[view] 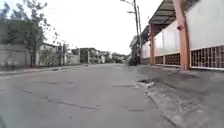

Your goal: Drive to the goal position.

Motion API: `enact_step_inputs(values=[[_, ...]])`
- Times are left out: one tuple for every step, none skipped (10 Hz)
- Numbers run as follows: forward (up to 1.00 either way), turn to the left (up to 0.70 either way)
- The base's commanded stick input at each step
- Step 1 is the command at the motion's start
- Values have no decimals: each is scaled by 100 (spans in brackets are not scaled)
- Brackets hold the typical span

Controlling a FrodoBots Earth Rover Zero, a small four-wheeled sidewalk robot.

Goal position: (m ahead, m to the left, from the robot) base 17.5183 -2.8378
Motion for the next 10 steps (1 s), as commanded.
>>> enact_step_inputs(values=[[100, 0], [100, 0], [100, 0], [100, 0], [100, 0], [100, 0], [100, 0], [100, 0], [100, 0], [100, 0]])
